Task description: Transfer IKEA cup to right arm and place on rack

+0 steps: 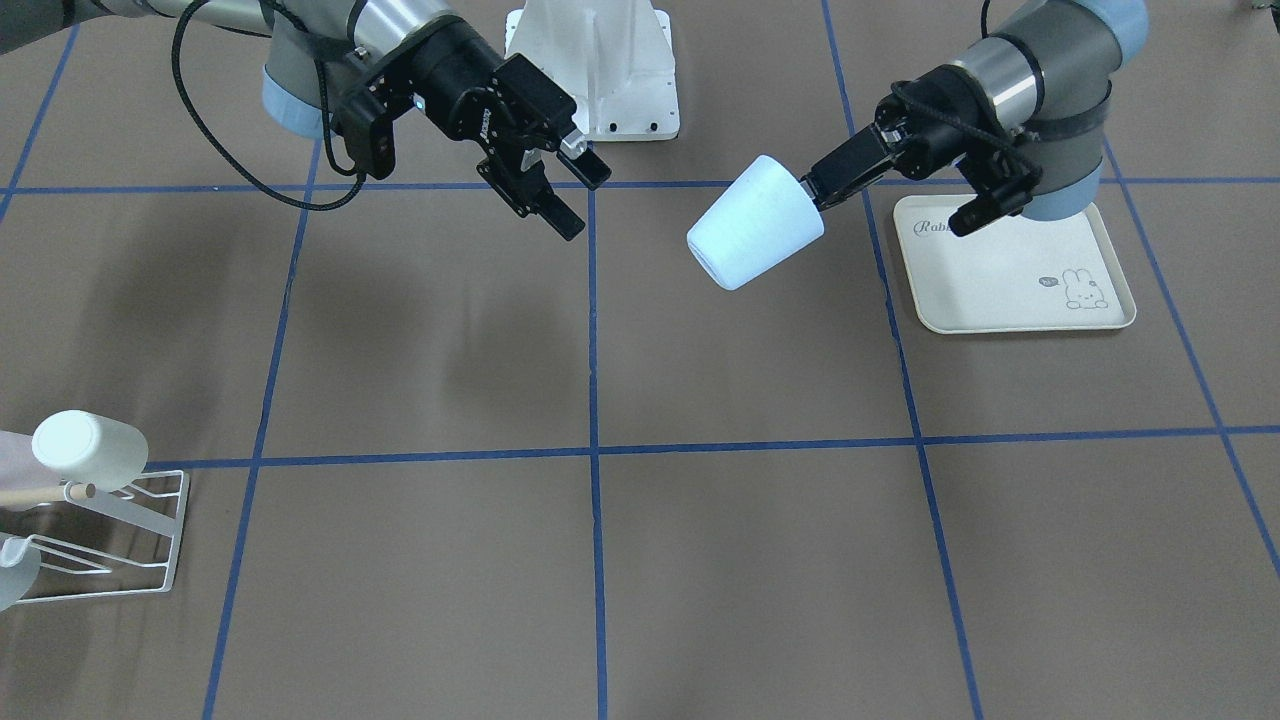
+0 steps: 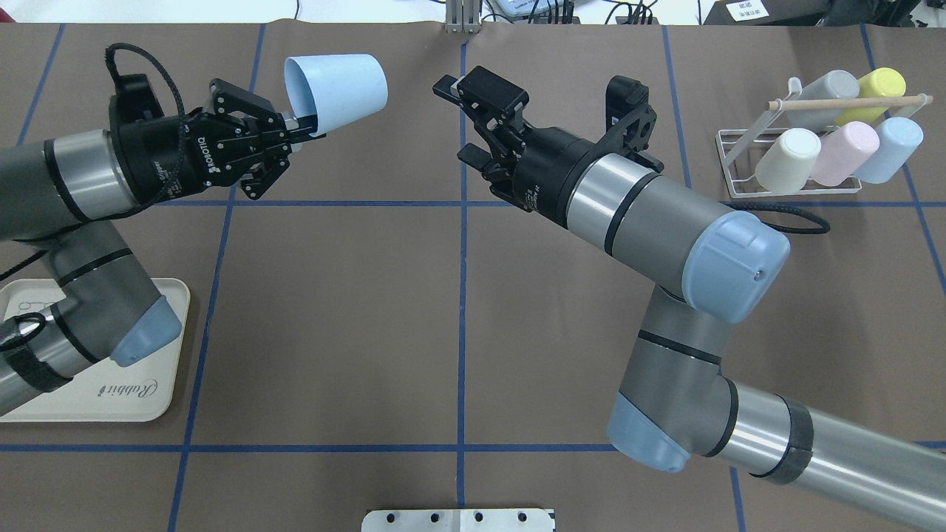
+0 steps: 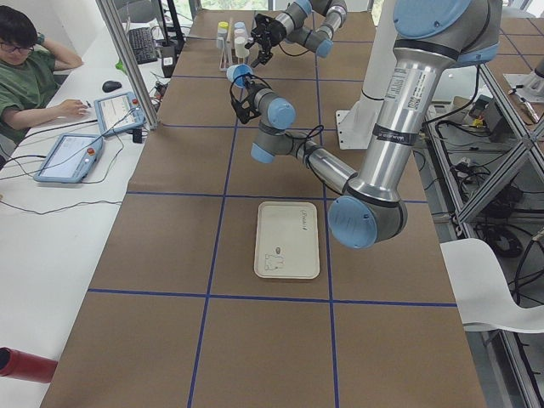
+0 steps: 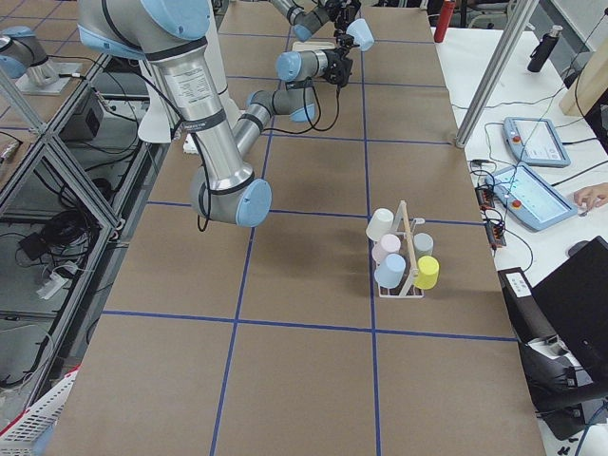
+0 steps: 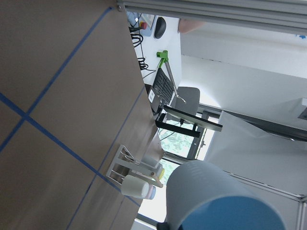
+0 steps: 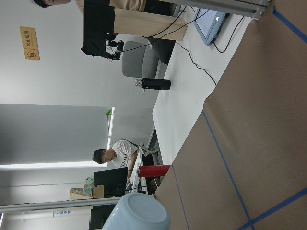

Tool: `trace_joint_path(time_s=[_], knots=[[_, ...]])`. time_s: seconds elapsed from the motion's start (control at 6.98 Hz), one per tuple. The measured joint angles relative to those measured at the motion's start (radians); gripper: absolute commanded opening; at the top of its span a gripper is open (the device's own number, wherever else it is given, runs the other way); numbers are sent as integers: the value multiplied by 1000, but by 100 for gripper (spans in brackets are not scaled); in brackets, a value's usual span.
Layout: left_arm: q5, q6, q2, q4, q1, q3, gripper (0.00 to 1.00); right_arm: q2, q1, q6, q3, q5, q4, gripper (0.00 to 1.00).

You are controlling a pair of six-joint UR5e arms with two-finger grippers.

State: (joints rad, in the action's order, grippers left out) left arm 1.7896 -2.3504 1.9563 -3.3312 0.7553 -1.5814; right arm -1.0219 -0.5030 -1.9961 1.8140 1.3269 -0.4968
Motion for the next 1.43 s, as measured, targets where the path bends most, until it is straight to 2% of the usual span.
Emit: trace_joint_path(time_s=[0.29,0.57,1.43], knots=[[-57,-8,55,-160,-46,107,0,9,-1,-25,0,12,5,99],[-159,-5,76,-246,-133,133,0,10,-2,-31,-1,14,5,99],[-200,2,120,-261,-177,169,0,11,-1,-32,-14,21,4,99]])
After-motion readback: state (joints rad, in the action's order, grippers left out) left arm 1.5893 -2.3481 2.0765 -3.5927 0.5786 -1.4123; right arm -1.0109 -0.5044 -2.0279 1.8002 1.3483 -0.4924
